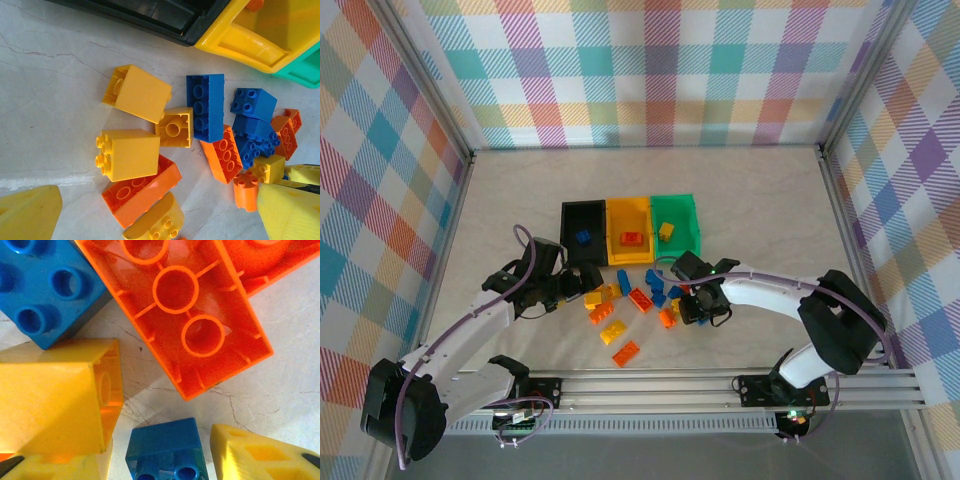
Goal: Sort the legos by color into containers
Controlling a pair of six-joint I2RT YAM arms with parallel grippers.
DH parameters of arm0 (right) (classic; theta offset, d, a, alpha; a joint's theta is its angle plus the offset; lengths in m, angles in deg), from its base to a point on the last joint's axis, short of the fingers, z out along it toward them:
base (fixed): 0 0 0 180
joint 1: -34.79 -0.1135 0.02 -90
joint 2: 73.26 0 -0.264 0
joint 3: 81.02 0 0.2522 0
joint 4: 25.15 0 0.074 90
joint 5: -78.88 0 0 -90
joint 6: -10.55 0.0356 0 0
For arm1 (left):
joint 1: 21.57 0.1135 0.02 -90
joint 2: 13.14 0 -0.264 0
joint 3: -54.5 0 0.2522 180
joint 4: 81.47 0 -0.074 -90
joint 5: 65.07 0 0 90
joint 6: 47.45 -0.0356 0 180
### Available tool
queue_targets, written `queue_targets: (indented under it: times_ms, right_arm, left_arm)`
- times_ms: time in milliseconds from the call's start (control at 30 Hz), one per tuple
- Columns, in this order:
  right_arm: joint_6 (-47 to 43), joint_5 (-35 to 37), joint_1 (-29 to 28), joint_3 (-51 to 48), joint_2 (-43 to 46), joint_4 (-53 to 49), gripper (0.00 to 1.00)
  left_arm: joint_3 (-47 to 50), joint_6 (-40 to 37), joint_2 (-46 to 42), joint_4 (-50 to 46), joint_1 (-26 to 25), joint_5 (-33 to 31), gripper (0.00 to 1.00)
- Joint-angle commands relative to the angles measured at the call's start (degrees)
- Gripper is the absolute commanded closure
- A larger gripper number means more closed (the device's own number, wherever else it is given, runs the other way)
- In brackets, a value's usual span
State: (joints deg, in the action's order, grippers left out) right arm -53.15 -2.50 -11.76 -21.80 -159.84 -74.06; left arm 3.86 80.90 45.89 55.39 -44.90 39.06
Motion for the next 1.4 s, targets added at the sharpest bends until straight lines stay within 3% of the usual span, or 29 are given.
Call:
queue_targets:
  times_ms: [0,333,633,933,1267,1367]
  right_arm:
    - [0.0,0.7,-0.3,0.5,0.2,-1.1,0.45]
    - [0.6,1.1,-0.6,-0.7,3.7,-2.5,0.64]
    - [-1.9,-1.7,-2.9,9.7,9.1,-6.7,0.68]
    - [-7.2,-7.2,-5.4,41.1,-14.8,0.5,0.68]
    - [-8.6,-9.5,-4.7,77.5,-41.4,-6.9,0.67]
    - [-7.8,-9.2,-3.8,84.8,-46.6,-9.6,0.60]
  left_arm:
    - [-0.2,0.6,0.1,0.4,0.7,1.1,0.00]
    - [-0.1,0.4,-0.1,0.2,0.9,0.9,0.00]
    - [-0.7,-0.8,-2.4,-3.1,1.8,-1.4,0.00]
    - [0.9,-0.2,-5.6,-5.2,3.3,-1.9,0.01]
    - [1.5,-0.7,-6.0,-6.2,3.9,-0.2,0.03]
    - [1.2,-1.1,-6.0,-6.5,3.9,0.1,0.03]
